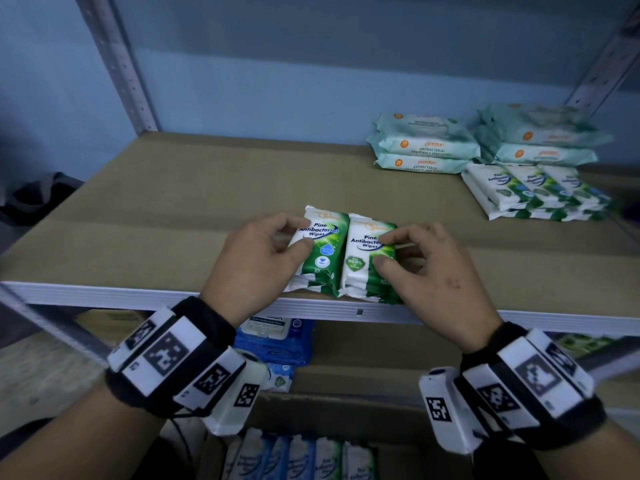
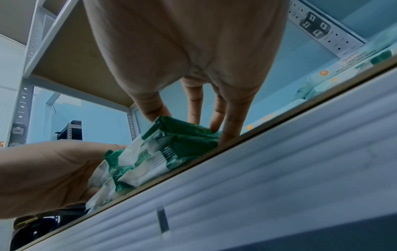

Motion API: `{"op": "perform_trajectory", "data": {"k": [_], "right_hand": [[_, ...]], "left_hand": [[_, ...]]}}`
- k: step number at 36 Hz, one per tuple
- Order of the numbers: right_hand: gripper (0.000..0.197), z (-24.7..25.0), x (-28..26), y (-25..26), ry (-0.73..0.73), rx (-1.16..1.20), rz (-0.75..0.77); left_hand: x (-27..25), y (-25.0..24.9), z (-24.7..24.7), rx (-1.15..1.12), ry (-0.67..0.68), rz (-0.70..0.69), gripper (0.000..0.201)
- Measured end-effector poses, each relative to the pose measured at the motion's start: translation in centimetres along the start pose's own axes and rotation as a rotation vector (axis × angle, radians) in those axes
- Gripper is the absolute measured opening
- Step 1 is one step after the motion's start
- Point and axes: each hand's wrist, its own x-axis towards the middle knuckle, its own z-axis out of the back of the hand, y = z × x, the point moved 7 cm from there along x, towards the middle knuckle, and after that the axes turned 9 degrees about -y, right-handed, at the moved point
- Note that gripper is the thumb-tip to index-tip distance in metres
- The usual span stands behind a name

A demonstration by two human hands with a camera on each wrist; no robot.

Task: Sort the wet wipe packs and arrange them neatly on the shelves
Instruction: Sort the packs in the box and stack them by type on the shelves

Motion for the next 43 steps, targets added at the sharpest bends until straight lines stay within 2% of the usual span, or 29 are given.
{"op": "perform_trajectory", "data": {"k": [10, 14, 17, 20, 23, 31, 37, 43], "right_hand": [[0.021, 0.1, -0.2, 0.3, -0.027, 0.003, 0.052], [0.03, 0.3, -0.4, 0.9, -0.029, -0.05, 0.105], [0.041, 0.1, -0.7, 1.3, 0.016, -0.074, 0.137], [0.05, -0.5, -1.1, 1.6, 0.117, -0.135, 0.202], [0.052, -0.8, -1.4, 1.3, 0.173, -0.186, 0.246], [0.046, -0.2, -1.3, 0.7, 0.171, -0.151, 0.209], [0.049, 2.0, -0.9, -0.1, 0.181, -0.182, 0.158], [0.046, 5.1, -0.6, -1.3, 0.178, -0.318, 0.13]], "left_hand": [[-0.3, -0.8, 0.5, 0.077, -0.02, -0.075, 0.021], [-0.2, -1.2, 1.3, 0.153, -0.018, -0.173, 0.027], [-0.8, -2.4, 1.9, 0.098, 0.097, -0.285, 0.032], [-1.5, -2.3, 1.9, 0.142, 0.199, -0.357, 0.047], [-1.9, -1.4, 1.3, 0.136, 0.226, -0.342, 0.052], [-1.8, -2.3, 0.0, 0.144, 0.195, -0.319, 0.037], [-2.1, -4.0, -2.0, 0.159, 0.213, -0.299, 0.036], [-1.8, -5.8, -5.8, 0.124, 0.283, -0.264, 0.037]]}}
